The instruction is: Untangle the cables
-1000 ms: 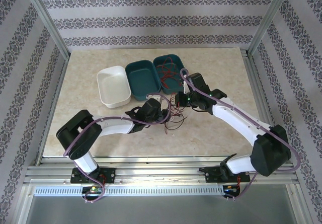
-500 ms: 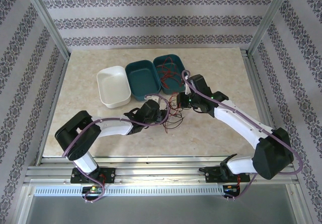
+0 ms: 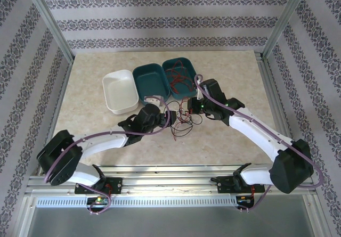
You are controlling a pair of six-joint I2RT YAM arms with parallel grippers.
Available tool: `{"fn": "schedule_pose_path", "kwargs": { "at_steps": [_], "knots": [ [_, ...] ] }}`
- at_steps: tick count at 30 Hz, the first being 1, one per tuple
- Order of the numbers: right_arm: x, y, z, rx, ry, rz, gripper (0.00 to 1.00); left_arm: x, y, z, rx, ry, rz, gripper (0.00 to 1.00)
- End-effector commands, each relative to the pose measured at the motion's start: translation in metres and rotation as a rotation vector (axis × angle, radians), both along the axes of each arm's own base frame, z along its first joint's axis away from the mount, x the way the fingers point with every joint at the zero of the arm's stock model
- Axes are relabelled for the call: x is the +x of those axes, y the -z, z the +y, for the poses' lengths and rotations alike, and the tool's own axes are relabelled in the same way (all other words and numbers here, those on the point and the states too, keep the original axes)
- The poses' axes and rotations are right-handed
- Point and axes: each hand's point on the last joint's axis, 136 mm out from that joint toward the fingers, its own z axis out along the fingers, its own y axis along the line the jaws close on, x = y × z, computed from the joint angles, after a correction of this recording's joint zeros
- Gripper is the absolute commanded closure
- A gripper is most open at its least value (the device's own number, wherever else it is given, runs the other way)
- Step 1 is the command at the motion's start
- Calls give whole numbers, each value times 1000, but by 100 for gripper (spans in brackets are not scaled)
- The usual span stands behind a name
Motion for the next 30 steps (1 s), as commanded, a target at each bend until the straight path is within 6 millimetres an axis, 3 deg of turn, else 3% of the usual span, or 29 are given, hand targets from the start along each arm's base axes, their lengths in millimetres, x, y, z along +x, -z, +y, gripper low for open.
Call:
{"fn": "schedule_pose_path", "kwargs": {
  "at_steps": [1, 6, 15, 20, 24, 27, 30],
  "knots": [
    [1, -35, 11, 41, -41, -90, 100, -1, -19, -4, -1, 32, -58, 18],
    [-1, -41, 13, 42, -47, -101, 100, 4, -24, -15, -9, 62, -68, 17],
    [-2, -43, 15, 43, -50, -105, 100, 5, 3, -37, -13, 130, 7, 21],
    [-1, -32, 19, 35, -53, -79, 100, 4, 6, -38, -29, 126, 18, 21],
    [1, -31, 21, 35, -54, -78, 100, 4, 10, -37, -18, 118, 35, 27],
    [6, -28, 16, 2, -22, -74, 100, -1, 5, -46, -56, 178, 16, 26],
    [11, -24, 15, -16, 2, -59, 100, -14, -6, -64, -119, 306, -35, 18]
  ]
}}
